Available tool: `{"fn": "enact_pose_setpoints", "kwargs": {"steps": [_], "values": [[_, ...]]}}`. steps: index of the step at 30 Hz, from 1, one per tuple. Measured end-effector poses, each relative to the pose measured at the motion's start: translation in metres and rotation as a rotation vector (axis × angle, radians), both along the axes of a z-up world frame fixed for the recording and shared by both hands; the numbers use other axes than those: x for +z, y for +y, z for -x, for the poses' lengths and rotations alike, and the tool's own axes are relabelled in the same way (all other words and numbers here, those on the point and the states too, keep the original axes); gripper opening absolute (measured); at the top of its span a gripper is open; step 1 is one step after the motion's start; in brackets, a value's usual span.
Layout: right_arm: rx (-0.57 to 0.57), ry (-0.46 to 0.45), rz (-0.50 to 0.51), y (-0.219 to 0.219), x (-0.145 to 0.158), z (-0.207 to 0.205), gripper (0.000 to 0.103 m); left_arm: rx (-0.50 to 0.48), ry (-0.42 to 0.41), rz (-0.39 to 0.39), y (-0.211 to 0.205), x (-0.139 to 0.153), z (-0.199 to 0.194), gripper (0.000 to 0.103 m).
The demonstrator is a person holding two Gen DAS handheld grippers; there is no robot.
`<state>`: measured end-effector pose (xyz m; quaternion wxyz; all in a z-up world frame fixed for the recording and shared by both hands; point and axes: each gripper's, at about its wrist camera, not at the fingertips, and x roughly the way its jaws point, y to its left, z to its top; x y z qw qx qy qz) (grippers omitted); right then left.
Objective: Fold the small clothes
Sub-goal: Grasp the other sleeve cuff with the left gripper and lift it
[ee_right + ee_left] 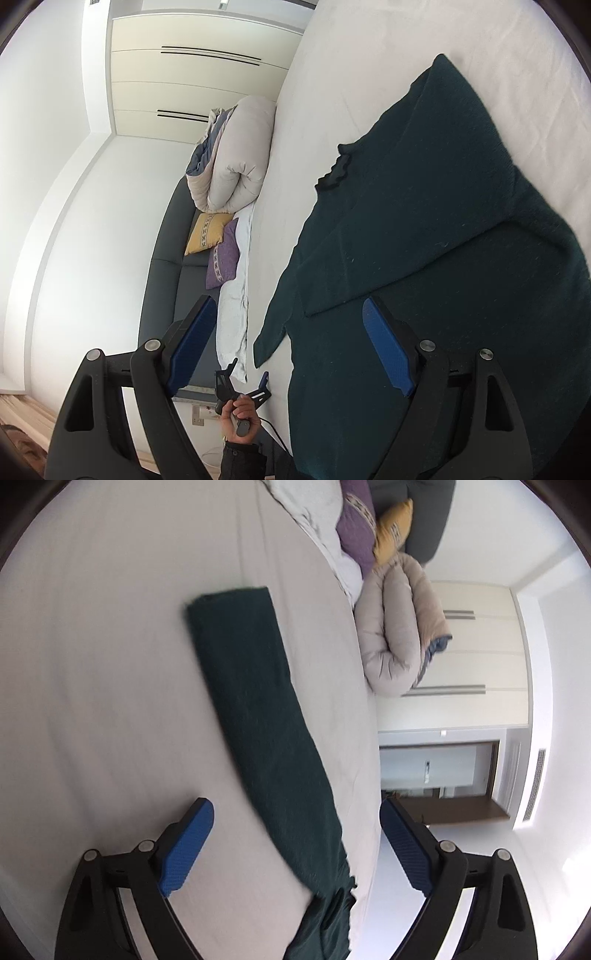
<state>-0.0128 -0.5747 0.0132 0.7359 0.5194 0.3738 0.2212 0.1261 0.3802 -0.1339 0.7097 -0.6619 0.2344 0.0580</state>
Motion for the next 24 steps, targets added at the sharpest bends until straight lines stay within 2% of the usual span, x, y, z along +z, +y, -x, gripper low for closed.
{"fn": "enact_pose_setpoints", "kwargs": {"steps": [3, 10, 15, 17, 19, 22, 24], "values": [[0.027, -0.017, -0.001, 0.022, 0.013, -0.001, 0.082, 0.049, 0.023, 0.041, 0.010, -0.009, -0.018, 0.093], [0.064, -0.051, 0.001, 0.055, 0.039, 0.001, 0.082, 0.256, 0.034, 0.161, 0.036, -0.022, -0.030, 0.093], [0.070, -0.058, 0.010, 0.055, 0.041, 0.007, 0.082, 0.251, 0.041, 0.140, 0.041, -0.024, -0.045, 0.090], [0.067, -0.051, 0.008, 0.054, 0.038, 0.008, 0.082, 0.226, 0.023, 0.158, 0.043, -0.028, -0.052, 0.071], [0.063, -0.050, 0.008, 0.053, 0.036, 0.011, 0.082, 0.192, 0.019, 0.203, 0.043, -0.039, -0.052, 0.036], [0.064, -0.053, 0.022, 0.051, 0.031, 0.012, 0.082, 0.165, 0.057, 0.162, 0.041, -0.041, -0.051, 0.015], [0.067, -0.052, 0.036, 0.050, 0.028, 0.012, 0.082, 0.143, 0.081, 0.101, 0.036, -0.033, -0.051, 0.007]]}}
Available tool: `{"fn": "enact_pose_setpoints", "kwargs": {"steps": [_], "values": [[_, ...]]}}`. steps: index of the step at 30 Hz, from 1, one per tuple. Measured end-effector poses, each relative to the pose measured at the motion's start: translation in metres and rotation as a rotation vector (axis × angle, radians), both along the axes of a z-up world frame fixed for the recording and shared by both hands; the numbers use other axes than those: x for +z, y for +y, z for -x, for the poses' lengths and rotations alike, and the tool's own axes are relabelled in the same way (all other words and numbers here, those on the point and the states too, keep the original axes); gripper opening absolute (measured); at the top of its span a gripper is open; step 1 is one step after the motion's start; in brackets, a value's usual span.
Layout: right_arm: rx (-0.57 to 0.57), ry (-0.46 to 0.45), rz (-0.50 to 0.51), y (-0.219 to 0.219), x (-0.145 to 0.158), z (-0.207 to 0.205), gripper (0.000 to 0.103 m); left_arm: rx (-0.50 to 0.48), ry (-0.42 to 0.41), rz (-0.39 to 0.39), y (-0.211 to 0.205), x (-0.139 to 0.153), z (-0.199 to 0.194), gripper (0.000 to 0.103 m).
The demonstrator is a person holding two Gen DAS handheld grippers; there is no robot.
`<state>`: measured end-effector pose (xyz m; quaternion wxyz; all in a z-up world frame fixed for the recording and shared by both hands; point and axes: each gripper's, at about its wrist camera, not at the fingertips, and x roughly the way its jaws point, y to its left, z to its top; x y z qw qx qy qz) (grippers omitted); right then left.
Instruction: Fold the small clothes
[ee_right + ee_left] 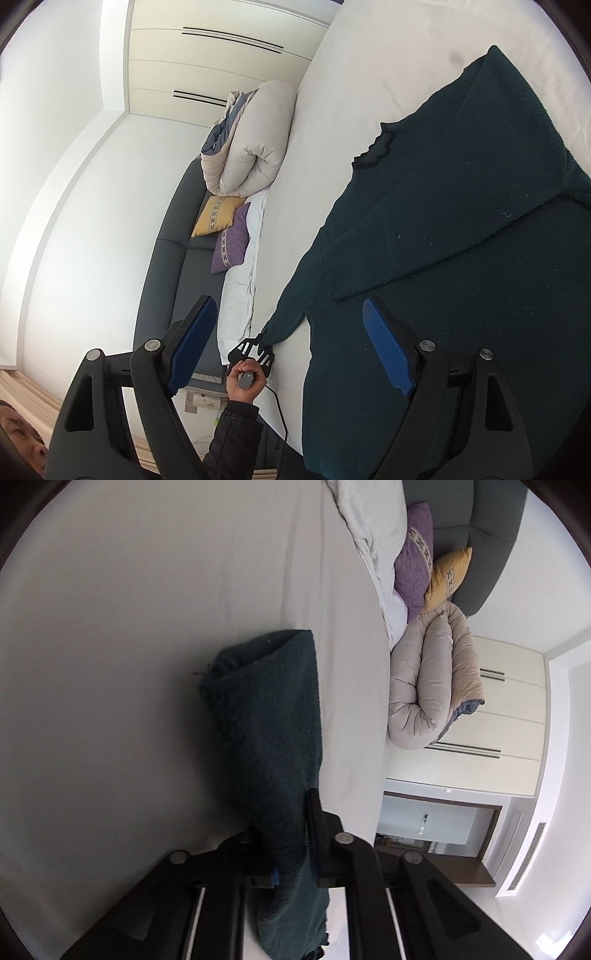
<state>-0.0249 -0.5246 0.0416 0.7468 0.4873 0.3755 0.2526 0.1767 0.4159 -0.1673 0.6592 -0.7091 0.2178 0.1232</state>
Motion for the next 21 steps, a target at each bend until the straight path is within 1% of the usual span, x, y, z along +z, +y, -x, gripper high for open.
{"fn": "enact_pose_setpoints", "kwargs": {"steps": [2, 5, 6, 7, 8, 9, 10, 11, 12, 13, 14, 15, 16, 18, 21], "values": [[0.003, 0.009, 0.006, 0.000, -0.004, -0.003, 0.082, -0.045, 0.018, -0.105, -0.008, 0.019, -0.006, 0.007], [0.005, 0.013, 0.030, 0.001, -0.005, -0.008, 0.081, -0.154, 0.006, -0.292, -0.033, 0.063, -0.027, 0.008], [0.007, 0.012, 0.043, 0.002, -0.004, -0.009, 0.081, -0.205, 0.004, -0.378, -0.047, 0.082, -0.037, 0.008], [0.008, 0.011, 0.051, 0.004, -0.005, -0.012, 0.081, -0.267, 0.004, -0.488, -0.067, 0.102, -0.048, 0.007], [0.013, 0.010, 0.055, 0.005, -0.005, -0.016, 0.081, -0.346, 0.012, -0.634, -0.094, 0.123, -0.060, 0.007], [0.014, 0.008, 0.060, 0.007, -0.004, -0.020, 0.081, -0.434, 0.029, -0.810, -0.128, 0.142, -0.071, 0.007], [0.020, 0.010, 0.068, 0.009, -0.004, -0.025, 0.081, -0.523, 0.058, -1.020, -0.169, 0.157, -0.080, 0.007], [0.032, 0.011, 0.073, 0.013, -0.004, -0.030, 0.081, -0.601, 0.078, -1.226, -0.214, 0.164, -0.083, 0.007], [0.052, 0.016, 0.080, 0.019, -0.004, -0.037, 0.081, -0.668, 0.083, -1.410, -0.256, 0.164, -0.082, 0.007], [0.076, 0.029, 0.091, 0.026, -0.007, -0.045, 0.081, -0.719, 0.084, -1.556, -0.291, 0.159, -0.078, 0.007], [0.095, 0.045, 0.102, 0.034, -0.010, -0.052, 0.081, -0.762, 0.078, -1.659, -0.320, 0.151, -0.073, 0.007], [0.120, 0.057, 0.107, 0.043, -0.014, -0.060, 0.081, -0.796, 0.066, -1.724, -0.341, 0.142, -0.068, 0.007], [0.151, 0.067, 0.108, 0.052, -0.020, -0.067, 0.081, -0.819, 0.057, -1.768, -0.358, 0.132, -0.060, 0.007], [0.184, 0.102, 0.105, 0.070, -0.033, -0.078, 0.081, -0.858, 0.046, -1.818, -0.379, 0.115, -0.049, 0.007], [0.205, 0.150, 0.037, 0.091, -0.056, -0.094, 0.081, -0.914, 0.056, -1.910, -0.397, 0.094, -0.038, 0.008]]}}
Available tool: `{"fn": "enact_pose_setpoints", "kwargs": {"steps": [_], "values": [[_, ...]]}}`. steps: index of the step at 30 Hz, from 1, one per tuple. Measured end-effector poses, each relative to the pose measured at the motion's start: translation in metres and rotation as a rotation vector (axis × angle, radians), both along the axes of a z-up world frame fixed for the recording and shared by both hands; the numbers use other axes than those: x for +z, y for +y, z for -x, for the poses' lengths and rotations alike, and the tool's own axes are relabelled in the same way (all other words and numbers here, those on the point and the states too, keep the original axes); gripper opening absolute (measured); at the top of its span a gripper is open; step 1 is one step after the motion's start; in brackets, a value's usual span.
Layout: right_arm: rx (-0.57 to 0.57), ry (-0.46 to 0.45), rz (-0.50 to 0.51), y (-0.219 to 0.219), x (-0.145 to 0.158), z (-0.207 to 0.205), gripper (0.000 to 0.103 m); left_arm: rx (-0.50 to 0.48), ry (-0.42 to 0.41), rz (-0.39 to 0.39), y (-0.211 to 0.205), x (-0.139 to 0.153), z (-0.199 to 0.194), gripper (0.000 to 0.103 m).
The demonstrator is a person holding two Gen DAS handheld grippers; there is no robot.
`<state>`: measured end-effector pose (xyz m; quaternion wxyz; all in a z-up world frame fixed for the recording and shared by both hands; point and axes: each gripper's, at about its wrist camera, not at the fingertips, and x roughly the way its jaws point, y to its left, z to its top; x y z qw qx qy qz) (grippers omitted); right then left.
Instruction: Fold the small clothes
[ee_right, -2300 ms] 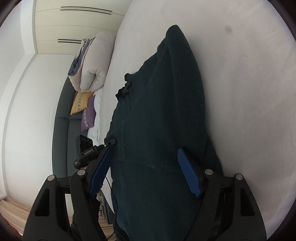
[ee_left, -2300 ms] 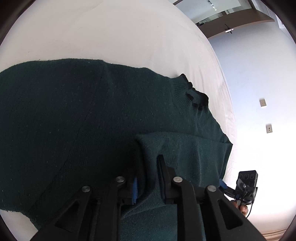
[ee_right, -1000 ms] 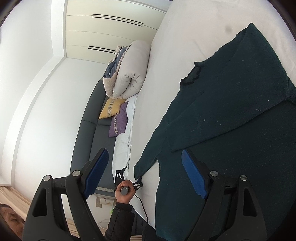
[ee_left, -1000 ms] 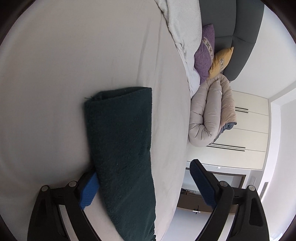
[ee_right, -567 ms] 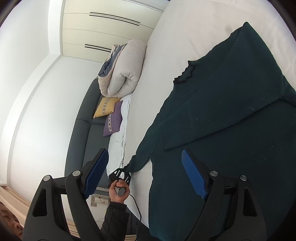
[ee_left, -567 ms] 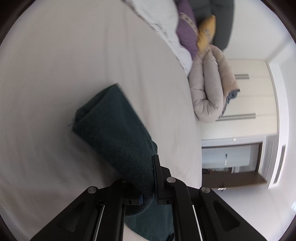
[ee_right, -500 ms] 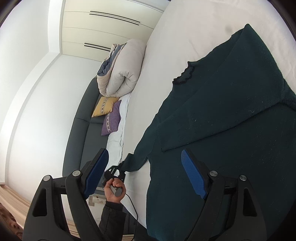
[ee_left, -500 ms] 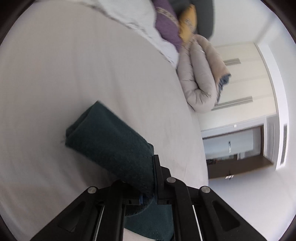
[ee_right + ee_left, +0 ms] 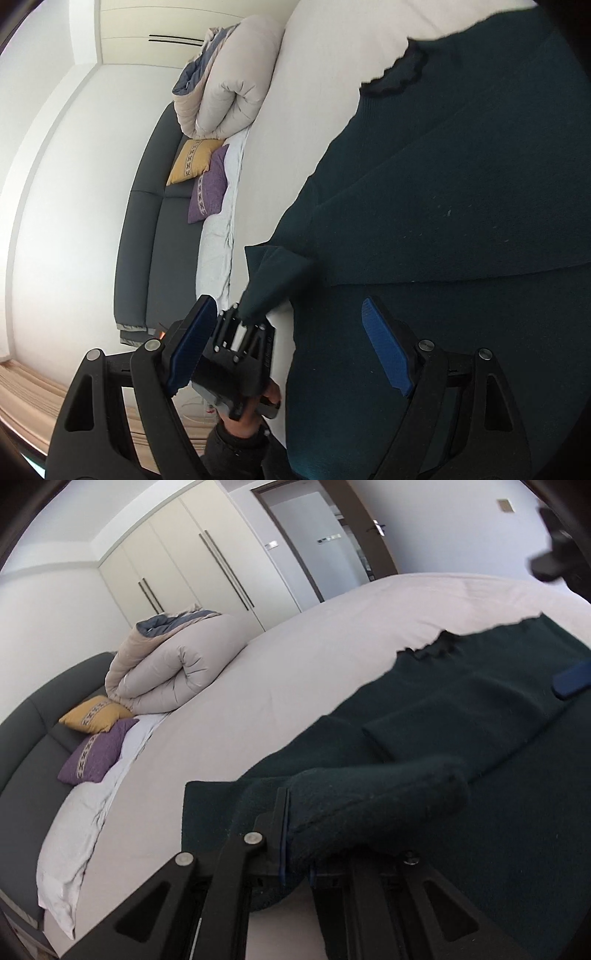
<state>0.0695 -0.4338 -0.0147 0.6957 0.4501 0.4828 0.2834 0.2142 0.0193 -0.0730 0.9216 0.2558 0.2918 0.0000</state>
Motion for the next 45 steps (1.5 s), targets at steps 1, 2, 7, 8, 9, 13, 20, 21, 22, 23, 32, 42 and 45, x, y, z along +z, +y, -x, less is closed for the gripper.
{"fn": "enact_pose_setpoints", "kwargs": {"steps": [1, 2, 7, 8, 9, 13, 20, 21, 22, 23, 32, 42, 45], "values": [[-0.010, 0.022, -0.022, 0.005, -0.008, -0.004, 0.081, -0.011, 0.006, -0.026, -0.003, -0.005, 0.005, 0.008], [-0.014, 0.037, -0.050, 0.010, -0.016, -0.008, 0.081, -0.020, 0.013, -0.039, -0.002, -0.010, 0.008, 0.008], [-0.032, 0.142, -0.193, 0.038, -0.054, -0.008, 0.081, 0.011, 0.030, -0.028, 0.011, -0.017, 0.016, 0.008], [-0.033, 0.156, -0.210, 0.044, -0.060, -0.007, 0.081, 0.016, 0.033, -0.022, 0.013, -0.018, 0.018, 0.008], [-0.029, 0.172, -0.224, 0.051, -0.067, -0.005, 0.081, 0.016, 0.033, -0.021, 0.012, -0.019, 0.020, 0.008], [-0.004, 0.242, -0.226, 0.084, -0.091, -0.004, 0.081, 0.021, 0.017, 0.009, 0.014, -0.015, 0.024, 0.008], [-0.015, 0.273, -0.302, 0.120, -0.107, -0.014, 0.073, 0.053, 0.009, 0.075, 0.022, -0.007, 0.019, 0.008], [-0.014, 0.276, -0.305, 0.125, -0.109, -0.015, 0.065, 0.053, 0.007, 0.078, 0.021, -0.006, 0.018, 0.008], [-0.007, 0.277, -0.307, 0.130, -0.111, -0.016, 0.059, 0.054, 0.005, 0.081, 0.021, -0.005, 0.018, 0.008], [0.004, 0.277, -0.305, 0.132, -0.111, -0.021, 0.048, 0.055, 0.006, 0.083, 0.019, -0.006, 0.018, 0.008], [-0.002, 0.150, -0.091, 0.141, -0.088, -0.027, 0.007, 0.023, 0.028, 0.115, 0.019, -0.005, 0.026, 0.025], [-0.038, -0.014, 0.204, 0.092, -0.015, -0.053, 0.007, -0.014, -0.018, 0.259, 0.022, 0.030, 0.049, 0.076], [-0.046, -0.031, 0.316, 0.066, 0.001, -0.064, 0.007, -0.002, -0.004, 0.358, 0.044, 0.039, 0.051, 0.076]]}}
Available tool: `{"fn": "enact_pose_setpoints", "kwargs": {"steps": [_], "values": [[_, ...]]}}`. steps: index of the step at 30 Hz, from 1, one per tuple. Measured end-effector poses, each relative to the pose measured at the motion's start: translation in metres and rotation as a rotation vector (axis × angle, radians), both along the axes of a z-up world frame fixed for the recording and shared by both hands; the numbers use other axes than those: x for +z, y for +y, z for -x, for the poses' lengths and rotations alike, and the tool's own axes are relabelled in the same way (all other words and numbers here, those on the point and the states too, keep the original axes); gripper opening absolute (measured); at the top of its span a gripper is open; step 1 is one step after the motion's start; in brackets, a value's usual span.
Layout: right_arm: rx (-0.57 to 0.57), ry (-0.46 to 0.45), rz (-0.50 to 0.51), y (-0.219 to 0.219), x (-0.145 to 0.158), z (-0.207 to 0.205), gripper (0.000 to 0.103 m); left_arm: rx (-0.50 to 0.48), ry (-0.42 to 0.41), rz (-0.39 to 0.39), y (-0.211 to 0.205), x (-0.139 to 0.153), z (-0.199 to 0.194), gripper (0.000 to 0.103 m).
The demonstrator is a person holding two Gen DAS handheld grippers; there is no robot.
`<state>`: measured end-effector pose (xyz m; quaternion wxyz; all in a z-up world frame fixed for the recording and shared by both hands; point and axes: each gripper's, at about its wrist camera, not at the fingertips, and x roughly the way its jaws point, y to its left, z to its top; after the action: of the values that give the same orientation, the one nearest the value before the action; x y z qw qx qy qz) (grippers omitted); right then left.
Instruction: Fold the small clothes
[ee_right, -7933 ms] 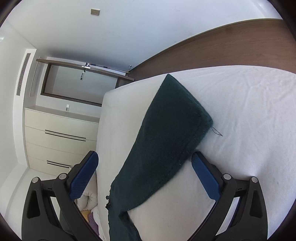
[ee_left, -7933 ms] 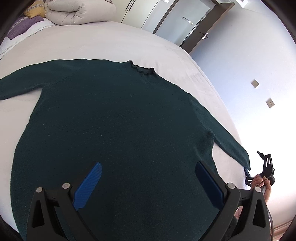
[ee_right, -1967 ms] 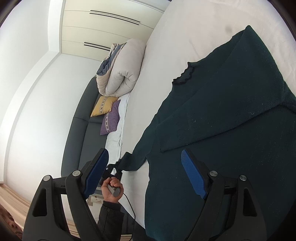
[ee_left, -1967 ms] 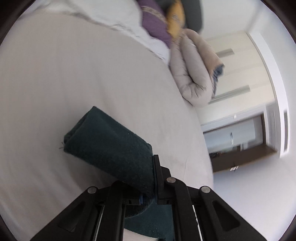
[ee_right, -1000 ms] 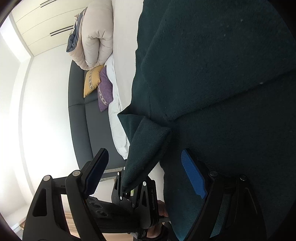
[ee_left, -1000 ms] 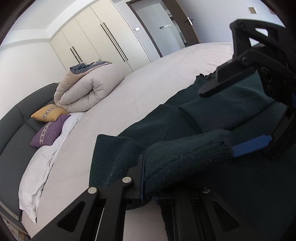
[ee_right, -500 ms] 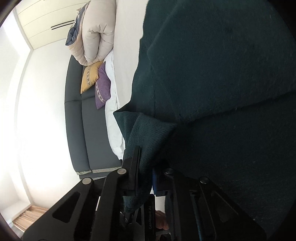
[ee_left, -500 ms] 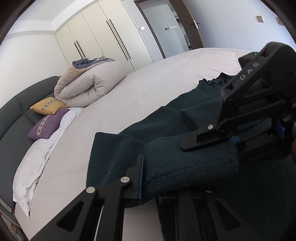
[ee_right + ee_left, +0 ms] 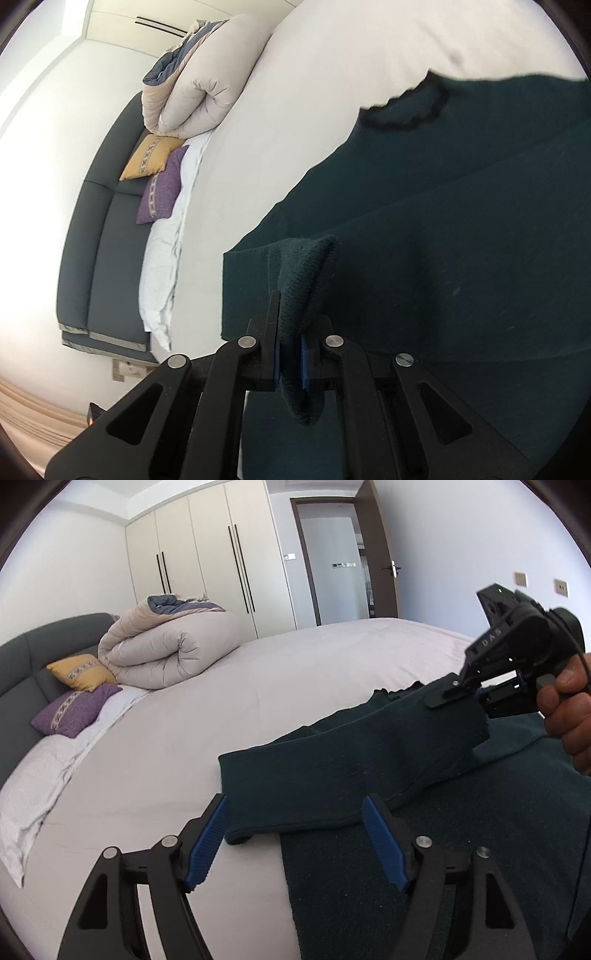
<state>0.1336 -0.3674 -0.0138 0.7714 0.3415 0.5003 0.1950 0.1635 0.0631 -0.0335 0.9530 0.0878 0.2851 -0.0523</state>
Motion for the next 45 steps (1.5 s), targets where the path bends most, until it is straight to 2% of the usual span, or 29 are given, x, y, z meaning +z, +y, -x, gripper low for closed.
{"fn": "enact_pose_setpoints", "kwargs": {"steps": [2, 4, 7, 11, 12, 15, 18, 19, 21, 24, 33, 34, 36, 45], "values": [[-0.011, 0.001, 0.082, -0.019, 0.007, -0.006, 0.007, 0.022, 0.033, 0.078, 0.019, 0.003, -0.005, 0.075], [-0.021, 0.009, 0.154, -0.035, 0.013, -0.016, 0.007, 0.048, 0.070, 0.160, 0.039, 0.004, -0.013, 0.065], [-0.026, 0.013, 0.254, -0.058, 0.018, -0.028, 0.006, 0.094, 0.135, 0.308, 0.073, 0.005, -0.031, 0.058], [-0.045, 0.036, 0.308, -0.080, 0.013, -0.041, 0.006, 0.137, 0.193, 0.455, 0.102, 0.006, -0.056, 0.047], [-0.047, 0.037, 0.325, -0.083, 0.012, -0.043, 0.006, 0.142, 0.201, 0.474, 0.104, 0.006, -0.060, 0.041], [-0.057, 0.035, 0.375, -0.100, 0.009, -0.042, 0.006, 0.138, 0.235, 0.491, 0.104, 0.007, -0.083, 0.031], [-0.067, 0.051, 0.405, -0.111, 0.003, -0.042, 0.006, 0.113, 0.260, 0.486, 0.091, 0.006, -0.102, 0.029], [-0.064, 0.056, 0.405, -0.128, -0.004, -0.030, 0.006, 0.097, 0.264, 0.488, 0.086, 0.007, -0.107, 0.028], [-0.062, 0.061, 0.409, -0.136, -0.011, -0.024, 0.006, 0.079, 0.287, 0.477, 0.077, 0.005, -0.119, 0.022], [-0.064, 0.065, 0.412, -0.141, -0.022, -0.023, 0.006, 0.052, 0.327, 0.470, 0.062, -0.001, -0.137, 0.022], [-0.056, 0.070, 0.418, -0.132, -0.029, -0.021, 0.007, 0.028, 0.416, 0.465, 0.038, -0.026, -0.165, 0.022], [-0.057, 0.072, 0.412, -0.134, -0.030, -0.021, 0.007, 0.033, 0.424, 0.463, 0.039, -0.029, -0.166, 0.017], [-0.065, 0.081, 0.394, -0.137, -0.032, -0.020, 0.006, 0.040, 0.429, 0.460, 0.040, -0.032, -0.167, 0.014], [-0.081, 0.110, 0.358, -0.143, -0.043, -0.018, 0.007, 0.031, 0.429, 0.463, 0.042, -0.034, -0.170, 0.014]]}}
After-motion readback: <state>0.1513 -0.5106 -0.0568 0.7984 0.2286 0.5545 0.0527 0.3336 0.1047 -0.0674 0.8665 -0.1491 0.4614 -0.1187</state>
